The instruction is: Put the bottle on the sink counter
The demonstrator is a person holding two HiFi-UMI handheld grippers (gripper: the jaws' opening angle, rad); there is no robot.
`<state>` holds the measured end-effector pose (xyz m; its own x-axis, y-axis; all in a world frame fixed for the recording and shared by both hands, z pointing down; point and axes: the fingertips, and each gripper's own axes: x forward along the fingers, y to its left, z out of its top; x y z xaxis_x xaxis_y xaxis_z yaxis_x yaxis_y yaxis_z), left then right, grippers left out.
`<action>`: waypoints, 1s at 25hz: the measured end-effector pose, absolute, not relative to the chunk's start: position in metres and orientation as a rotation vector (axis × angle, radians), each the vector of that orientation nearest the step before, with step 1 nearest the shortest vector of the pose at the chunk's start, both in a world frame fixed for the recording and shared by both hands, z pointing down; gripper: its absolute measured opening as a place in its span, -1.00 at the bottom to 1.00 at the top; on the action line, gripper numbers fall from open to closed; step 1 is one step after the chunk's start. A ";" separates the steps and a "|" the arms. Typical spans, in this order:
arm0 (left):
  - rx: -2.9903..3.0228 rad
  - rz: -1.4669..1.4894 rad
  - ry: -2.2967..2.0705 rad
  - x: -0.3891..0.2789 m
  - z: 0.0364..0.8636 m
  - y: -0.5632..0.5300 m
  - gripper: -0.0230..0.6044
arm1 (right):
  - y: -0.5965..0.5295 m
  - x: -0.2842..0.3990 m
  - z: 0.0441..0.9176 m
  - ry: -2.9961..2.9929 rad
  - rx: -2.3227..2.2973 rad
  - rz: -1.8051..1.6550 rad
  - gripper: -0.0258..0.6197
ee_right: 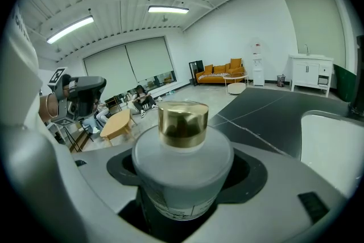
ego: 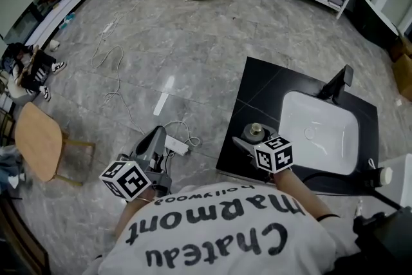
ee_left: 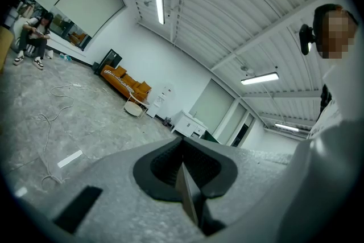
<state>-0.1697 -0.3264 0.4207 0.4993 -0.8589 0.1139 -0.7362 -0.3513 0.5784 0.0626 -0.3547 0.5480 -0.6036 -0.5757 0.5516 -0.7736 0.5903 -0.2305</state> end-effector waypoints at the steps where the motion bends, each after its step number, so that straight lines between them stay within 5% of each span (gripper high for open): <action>1: 2.171 -0.280 -1.302 -0.169 0.421 -0.326 -0.88 | -0.354 0.063 0.548 -2.398 1.080 0.637 0.15; 25: 2.146 -0.287 -1.314 -0.172 0.430 -0.321 -0.88 | -0.351 0.062 0.549 -2.412 1.077 0.604 0.15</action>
<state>-0.1716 -0.3211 0.4301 0.4868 -0.8650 0.1218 -0.7351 -0.3303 0.5921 0.0616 -0.3509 0.5494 -0.6069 -0.5816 0.5417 -0.7682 0.6040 -0.2121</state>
